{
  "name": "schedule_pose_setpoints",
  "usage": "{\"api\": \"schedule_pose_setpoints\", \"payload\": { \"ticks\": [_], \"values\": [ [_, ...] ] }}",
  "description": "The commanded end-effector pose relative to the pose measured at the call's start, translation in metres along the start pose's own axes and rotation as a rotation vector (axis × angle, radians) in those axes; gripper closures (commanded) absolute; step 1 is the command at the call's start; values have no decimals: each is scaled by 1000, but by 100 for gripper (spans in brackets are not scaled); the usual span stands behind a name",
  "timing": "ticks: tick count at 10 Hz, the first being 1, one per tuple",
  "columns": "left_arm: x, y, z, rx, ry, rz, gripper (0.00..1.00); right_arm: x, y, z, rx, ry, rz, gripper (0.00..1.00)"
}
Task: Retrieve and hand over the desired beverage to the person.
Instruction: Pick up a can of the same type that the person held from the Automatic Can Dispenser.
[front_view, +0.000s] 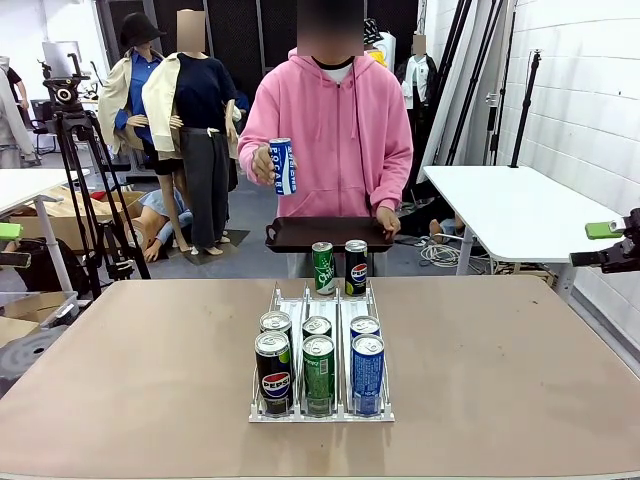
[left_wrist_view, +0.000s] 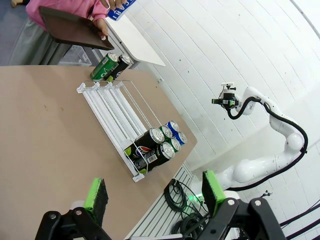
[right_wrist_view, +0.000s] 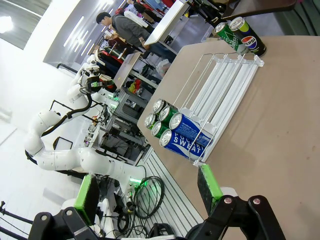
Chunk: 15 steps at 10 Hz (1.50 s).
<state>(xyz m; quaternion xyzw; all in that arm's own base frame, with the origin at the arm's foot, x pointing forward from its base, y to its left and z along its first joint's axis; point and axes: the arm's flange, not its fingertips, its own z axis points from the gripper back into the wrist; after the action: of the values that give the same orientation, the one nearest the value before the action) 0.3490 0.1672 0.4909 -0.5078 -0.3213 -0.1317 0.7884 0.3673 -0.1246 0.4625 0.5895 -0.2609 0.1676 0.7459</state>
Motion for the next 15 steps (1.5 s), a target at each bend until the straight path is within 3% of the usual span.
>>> {"api": "schedule_pose_setpoints", "payload": {
  "ticks": [1,15],
  "values": [
    [0,0,1,-12,-8,-1,0,0,1,1,5,-5,0,0],
    [0,0,1,-12,-8,-1,0,0,1,1,5,-5,0,0]
  ]
}}
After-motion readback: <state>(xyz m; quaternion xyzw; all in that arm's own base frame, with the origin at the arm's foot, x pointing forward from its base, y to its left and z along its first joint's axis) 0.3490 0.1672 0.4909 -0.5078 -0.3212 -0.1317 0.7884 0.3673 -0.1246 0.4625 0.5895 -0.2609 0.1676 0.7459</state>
